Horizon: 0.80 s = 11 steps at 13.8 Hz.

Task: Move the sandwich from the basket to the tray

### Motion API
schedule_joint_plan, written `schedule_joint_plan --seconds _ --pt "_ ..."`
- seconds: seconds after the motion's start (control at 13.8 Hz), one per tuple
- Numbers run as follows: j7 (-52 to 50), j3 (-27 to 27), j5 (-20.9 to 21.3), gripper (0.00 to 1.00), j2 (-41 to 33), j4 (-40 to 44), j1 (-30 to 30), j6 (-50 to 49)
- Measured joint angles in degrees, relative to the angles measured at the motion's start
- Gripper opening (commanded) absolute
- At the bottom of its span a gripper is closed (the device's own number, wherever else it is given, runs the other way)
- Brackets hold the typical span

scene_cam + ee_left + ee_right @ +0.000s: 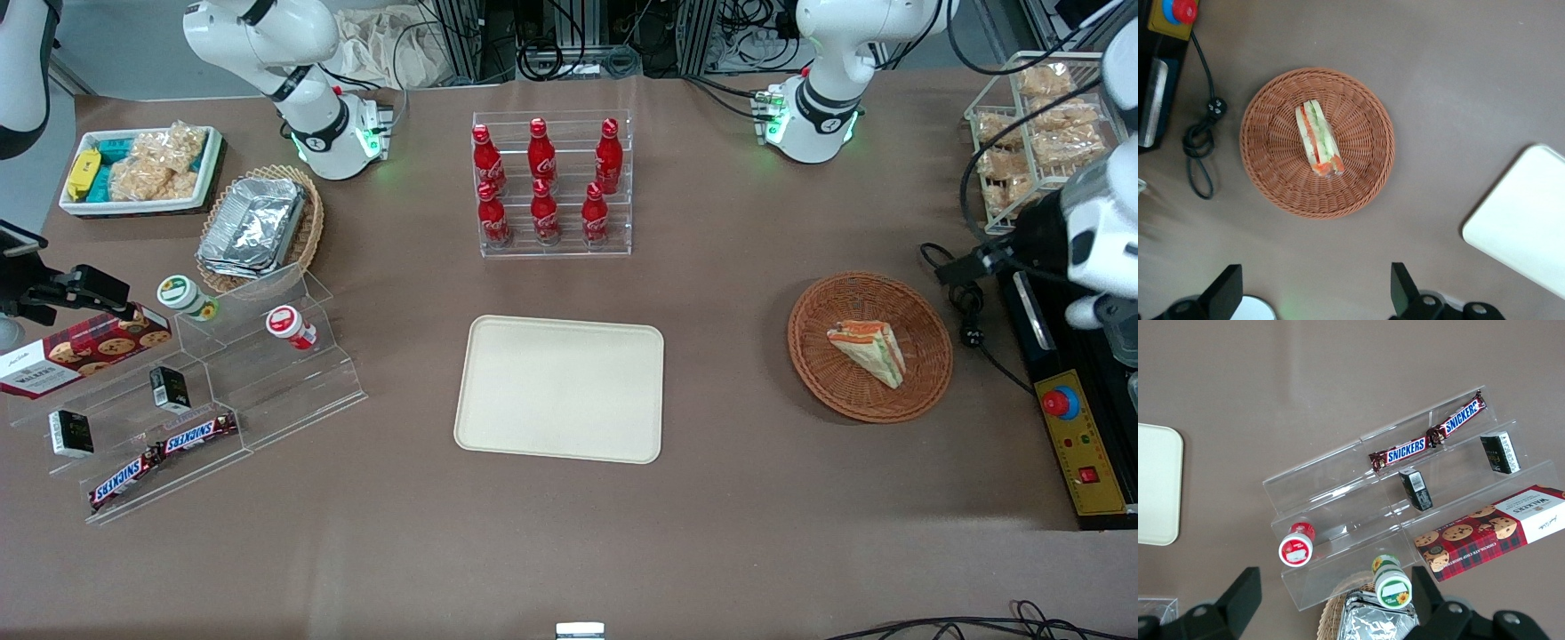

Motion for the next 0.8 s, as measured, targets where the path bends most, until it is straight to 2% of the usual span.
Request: schedule_joint_plan --seconds 0.44,0.73,0.8 --pt "-8.0 0.6 0.0 1.00 2.7 -22.5 0.3 27.3" --pt "-13.5 0.8 0.0 1.00 10.1 -28.6 0.5 40.8" --pt "-14.0 0.9 0.0 0.85 12.0 -28.8 0.5 42.3"
